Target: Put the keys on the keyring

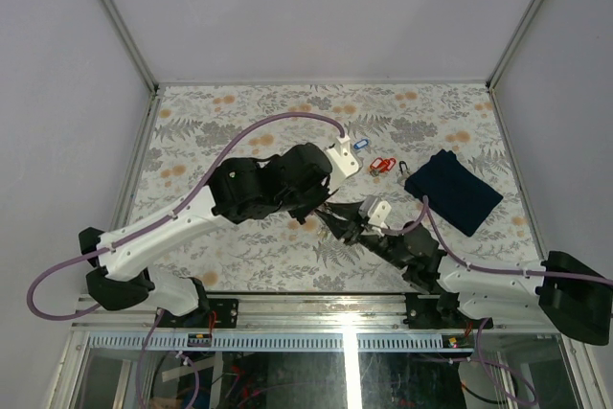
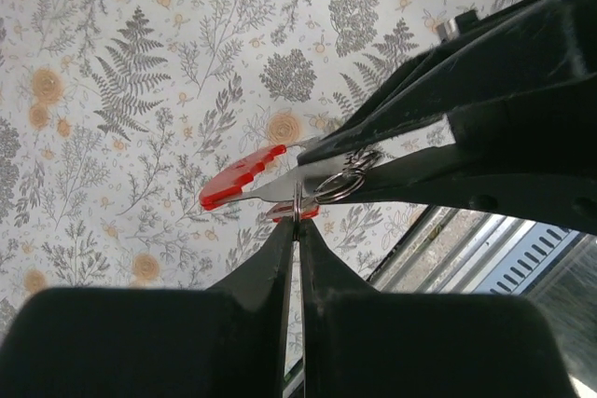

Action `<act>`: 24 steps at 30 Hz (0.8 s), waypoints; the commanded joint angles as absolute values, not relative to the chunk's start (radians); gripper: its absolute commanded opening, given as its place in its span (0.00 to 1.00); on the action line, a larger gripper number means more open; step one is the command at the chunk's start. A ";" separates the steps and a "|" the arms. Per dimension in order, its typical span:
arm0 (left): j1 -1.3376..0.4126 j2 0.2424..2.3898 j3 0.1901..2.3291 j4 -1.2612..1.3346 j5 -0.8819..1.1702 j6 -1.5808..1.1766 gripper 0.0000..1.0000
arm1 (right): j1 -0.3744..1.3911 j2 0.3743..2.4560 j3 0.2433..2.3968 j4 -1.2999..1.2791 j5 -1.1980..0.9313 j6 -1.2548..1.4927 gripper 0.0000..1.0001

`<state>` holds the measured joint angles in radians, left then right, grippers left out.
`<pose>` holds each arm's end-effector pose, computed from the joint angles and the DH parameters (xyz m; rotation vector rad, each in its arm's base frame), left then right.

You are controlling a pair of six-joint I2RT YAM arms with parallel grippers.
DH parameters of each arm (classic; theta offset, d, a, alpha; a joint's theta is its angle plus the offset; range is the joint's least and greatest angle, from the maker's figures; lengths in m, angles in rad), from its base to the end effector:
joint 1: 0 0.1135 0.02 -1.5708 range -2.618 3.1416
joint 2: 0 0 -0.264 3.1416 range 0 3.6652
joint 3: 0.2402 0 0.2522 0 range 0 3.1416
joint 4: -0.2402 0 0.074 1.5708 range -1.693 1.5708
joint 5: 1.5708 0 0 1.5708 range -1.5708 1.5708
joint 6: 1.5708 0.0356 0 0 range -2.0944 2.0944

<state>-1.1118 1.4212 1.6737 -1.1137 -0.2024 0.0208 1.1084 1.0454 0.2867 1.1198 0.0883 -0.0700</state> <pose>0.1277 -0.2423 0.4112 1.2230 2.0935 -0.2554 0.0961 0.1857 0.2556 -0.6296 1.0861 0.8512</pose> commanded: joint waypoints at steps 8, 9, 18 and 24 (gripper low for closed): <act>-1.106 1.444 1.714 -1.266 -0.136 0.081 0.00 | 1.114 0.643 0.294 0.708 -0.143 -0.226 0.39; -1.107 1.447 1.711 -1.273 -0.128 0.085 0.00 | 1.114 0.608 0.300 0.657 -0.145 -0.233 0.37; -1.109 1.480 1.721 -1.335 -0.027 0.127 0.00 | 0.891 0.594 0.293 0.657 -0.458 -0.005 0.35; -1.118 1.479 1.724 -1.341 -0.008 0.158 0.00 | 0.640 0.752 0.228 1.124 -0.798 0.368 0.42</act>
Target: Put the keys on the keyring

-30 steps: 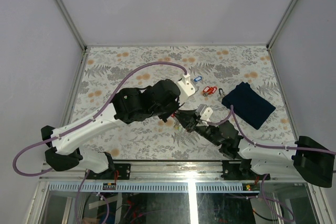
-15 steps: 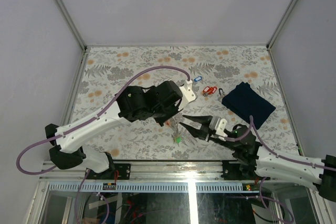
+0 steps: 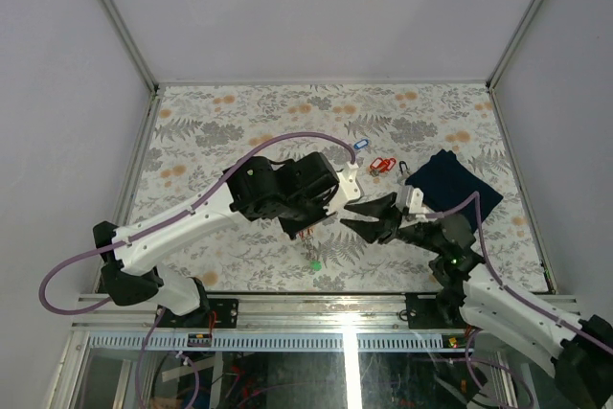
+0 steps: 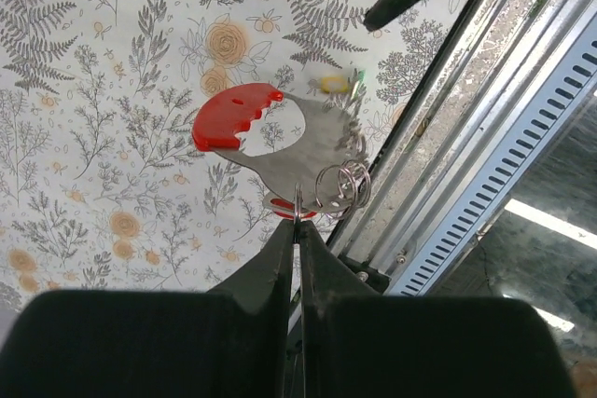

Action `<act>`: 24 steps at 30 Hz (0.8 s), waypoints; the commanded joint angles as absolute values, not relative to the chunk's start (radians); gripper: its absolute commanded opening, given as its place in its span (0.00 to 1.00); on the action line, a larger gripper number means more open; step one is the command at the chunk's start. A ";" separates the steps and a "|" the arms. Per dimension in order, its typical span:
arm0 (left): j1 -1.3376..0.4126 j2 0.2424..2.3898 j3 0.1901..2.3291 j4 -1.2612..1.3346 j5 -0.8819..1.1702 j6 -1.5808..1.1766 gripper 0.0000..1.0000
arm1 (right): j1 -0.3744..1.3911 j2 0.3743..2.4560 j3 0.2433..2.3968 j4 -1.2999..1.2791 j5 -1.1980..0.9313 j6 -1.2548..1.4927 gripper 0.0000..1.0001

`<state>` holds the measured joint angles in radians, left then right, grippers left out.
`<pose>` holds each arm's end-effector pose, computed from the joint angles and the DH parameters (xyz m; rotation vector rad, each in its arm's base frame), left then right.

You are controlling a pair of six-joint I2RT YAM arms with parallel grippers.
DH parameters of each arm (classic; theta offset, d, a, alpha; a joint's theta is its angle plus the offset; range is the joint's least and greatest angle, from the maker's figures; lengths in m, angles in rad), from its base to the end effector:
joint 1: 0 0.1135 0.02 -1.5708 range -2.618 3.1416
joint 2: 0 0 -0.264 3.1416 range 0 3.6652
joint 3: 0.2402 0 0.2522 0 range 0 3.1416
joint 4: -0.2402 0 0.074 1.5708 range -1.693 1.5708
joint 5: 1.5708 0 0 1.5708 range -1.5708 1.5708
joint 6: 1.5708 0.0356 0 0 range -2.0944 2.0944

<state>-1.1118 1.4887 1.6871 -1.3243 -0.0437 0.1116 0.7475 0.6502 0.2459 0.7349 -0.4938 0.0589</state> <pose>0.1227 -0.2448 0.3848 1.5512 2.2348 -0.2429 0.1046 0.1200 0.2663 -0.8506 1.0441 0.9922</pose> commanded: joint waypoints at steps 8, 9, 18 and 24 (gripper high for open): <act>-1.139 1.485 1.750 -1.372 -0.003 0.222 0.00 | 0.636 1.114 0.262 1.715 -0.901 0.635 0.47; -1.143 1.481 1.751 -1.371 -0.001 0.231 0.00 | 0.636 1.114 0.262 1.714 -0.882 0.607 0.47; -1.164 1.470 1.773 -1.382 -0.015 0.275 0.00 | 0.682 1.230 0.356 1.715 -0.928 0.551 0.57; -1.171 1.458 1.774 -1.387 -0.016 0.283 0.00 | 0.744 1.275 0.390 1.715 -0.888 0.512 0.47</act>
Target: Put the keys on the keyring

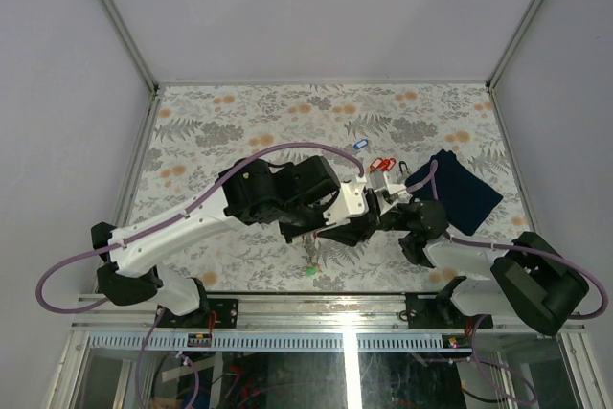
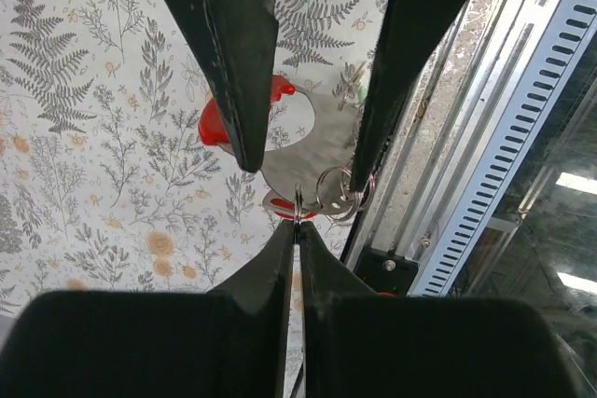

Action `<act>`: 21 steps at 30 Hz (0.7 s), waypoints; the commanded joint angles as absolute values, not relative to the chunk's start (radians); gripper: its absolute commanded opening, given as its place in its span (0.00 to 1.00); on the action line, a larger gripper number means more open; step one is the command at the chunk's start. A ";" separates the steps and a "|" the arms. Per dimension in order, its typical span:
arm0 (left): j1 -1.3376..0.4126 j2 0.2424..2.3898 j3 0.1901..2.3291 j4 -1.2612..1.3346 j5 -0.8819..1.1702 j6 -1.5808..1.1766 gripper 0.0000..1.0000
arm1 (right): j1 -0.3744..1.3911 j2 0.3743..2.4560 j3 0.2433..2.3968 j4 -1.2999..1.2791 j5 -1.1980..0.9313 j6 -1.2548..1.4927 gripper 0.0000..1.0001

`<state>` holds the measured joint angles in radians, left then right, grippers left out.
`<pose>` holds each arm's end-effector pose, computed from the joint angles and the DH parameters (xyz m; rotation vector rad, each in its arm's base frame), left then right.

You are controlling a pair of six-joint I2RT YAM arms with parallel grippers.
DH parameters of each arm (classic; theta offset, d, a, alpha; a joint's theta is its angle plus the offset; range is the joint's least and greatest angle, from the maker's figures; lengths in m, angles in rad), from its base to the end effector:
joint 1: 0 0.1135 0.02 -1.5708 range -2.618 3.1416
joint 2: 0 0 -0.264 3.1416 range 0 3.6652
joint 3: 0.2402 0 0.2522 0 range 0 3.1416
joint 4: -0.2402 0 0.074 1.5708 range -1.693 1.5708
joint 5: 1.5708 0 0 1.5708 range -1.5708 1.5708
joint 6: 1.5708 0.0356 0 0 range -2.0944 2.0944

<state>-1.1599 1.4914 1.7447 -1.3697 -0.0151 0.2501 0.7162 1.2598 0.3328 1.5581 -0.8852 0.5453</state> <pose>0.1080 -0.2466 0.3977 1.7560 2.0711 -0.2574 0.1420 0.1601 0.2619 -0.9890 0.8929 1.5041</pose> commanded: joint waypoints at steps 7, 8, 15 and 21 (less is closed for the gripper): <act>-1.179 1.453 1.771 -1.388 -0.019 0.285 0.00 | 0.770 1.299 0.406 1.715 -0.867 0.509 0.39; -1.180 1.455 1.771 -1.389 -0.018 0.286 0.00 | 0.771 1.304 0.408 1.715 -0.865 0.509 0.39; -1.186 1.460 1.775 -1.390 -0.013 0.287 0.00 | 0.783 1.327 0.418 1.715 -0.846 0.505 0.34; -1.192 1.467 1.776 -1.391 -0.007 0.289 0.00 | 0.785 1.332 0.423 1.714 -0.841 0.505 0.29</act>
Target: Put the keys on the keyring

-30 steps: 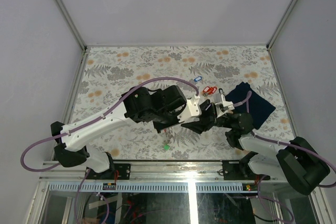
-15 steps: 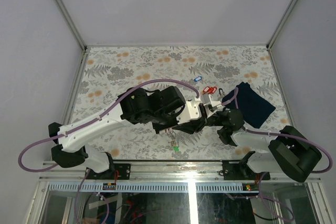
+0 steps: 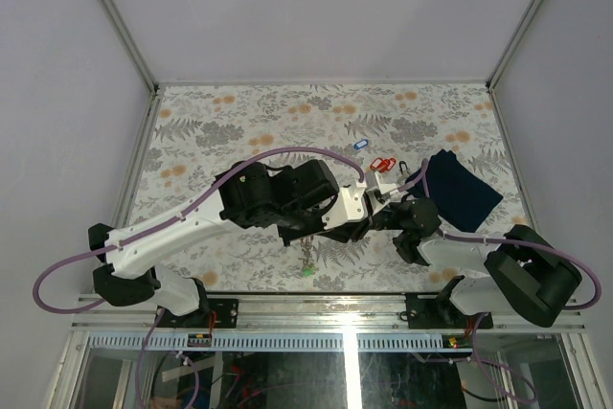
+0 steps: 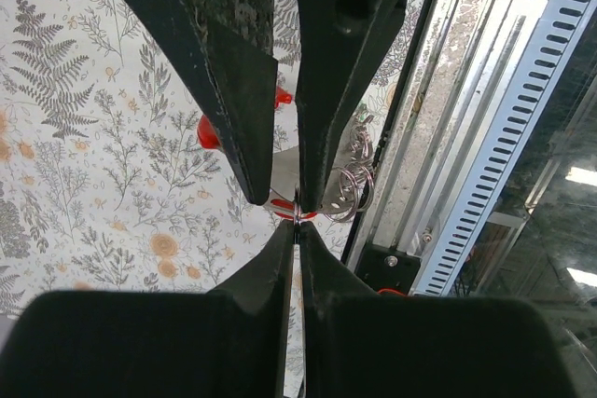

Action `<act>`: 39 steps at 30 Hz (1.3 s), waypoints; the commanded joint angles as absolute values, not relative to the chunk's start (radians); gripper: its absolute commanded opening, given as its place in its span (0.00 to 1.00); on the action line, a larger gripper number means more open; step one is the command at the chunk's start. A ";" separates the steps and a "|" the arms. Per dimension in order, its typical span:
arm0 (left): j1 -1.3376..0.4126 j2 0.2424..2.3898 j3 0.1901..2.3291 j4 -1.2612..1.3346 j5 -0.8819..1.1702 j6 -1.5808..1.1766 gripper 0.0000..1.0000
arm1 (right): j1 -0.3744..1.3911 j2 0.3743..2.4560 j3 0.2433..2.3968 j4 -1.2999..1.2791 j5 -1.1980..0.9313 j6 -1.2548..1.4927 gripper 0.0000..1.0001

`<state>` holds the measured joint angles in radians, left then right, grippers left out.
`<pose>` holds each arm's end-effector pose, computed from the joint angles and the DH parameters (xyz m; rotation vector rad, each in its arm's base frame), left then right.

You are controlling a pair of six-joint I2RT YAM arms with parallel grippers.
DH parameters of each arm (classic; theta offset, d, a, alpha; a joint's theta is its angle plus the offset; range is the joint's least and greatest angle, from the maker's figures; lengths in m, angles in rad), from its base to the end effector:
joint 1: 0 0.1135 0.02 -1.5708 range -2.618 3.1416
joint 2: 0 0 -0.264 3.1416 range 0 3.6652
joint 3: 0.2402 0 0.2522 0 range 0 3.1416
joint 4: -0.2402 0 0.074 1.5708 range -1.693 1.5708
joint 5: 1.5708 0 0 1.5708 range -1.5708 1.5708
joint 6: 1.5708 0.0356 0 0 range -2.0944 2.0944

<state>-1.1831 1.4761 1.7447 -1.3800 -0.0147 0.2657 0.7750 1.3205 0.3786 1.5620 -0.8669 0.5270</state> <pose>0.1002 -0.2441 0.4009 1.7932 2.0335 -0.2628 0.1426 0.1777 0.2629 -1.0093 0.8753 1.5353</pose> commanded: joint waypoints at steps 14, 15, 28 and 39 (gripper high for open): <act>-1.195 1.476 1.776 -1.393 0.004 0.290 0.00 | 0.800 1.333 0.433 1.715 -0.831 0.507 0.28; -1.196 1.476 1.777 -1.394 0.002 0.290 0.00 | 0.801 1.334 0.434 1.714 -0.831 0.507 0.27; -1.195 1.428 1.782 -1.337 -0.055 0.264 0.06 | 0.806 1.309 0.416 1.712 -0.774 0.523 0.01; -1.195 1.267 1.677 -1.149 -0.036 0.234 0.20 | 0.804 1.270 0.453 1.710 -0.703 0.598 0.00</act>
<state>-1.1904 1.3102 1.7130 -1.2671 -0.0486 0.2535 0.8024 1.3239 0.3950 1.5665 -0.7612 0.5697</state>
